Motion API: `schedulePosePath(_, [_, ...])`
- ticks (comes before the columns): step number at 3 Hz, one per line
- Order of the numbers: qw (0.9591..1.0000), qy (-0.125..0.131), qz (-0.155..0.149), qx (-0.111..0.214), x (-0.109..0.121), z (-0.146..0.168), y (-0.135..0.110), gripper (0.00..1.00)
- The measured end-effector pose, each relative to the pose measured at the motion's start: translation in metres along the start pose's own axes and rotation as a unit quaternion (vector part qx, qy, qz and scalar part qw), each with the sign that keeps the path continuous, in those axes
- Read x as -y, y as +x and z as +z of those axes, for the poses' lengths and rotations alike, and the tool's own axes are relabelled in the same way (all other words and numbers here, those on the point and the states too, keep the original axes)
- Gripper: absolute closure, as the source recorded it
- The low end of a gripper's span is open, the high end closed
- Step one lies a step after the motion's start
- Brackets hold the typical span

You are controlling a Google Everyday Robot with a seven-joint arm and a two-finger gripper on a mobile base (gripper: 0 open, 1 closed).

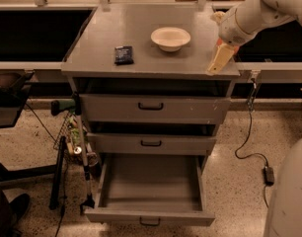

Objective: Pick apple from bottom drawer and place on counter

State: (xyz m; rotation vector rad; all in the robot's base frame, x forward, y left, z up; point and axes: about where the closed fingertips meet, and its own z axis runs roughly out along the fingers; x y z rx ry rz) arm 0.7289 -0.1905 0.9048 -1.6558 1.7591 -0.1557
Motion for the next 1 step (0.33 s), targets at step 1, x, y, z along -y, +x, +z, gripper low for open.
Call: schedulePosePath(1, [1.0000,0.000,0.000,0.000,0.0000,0.0000,0.0000,0.00])
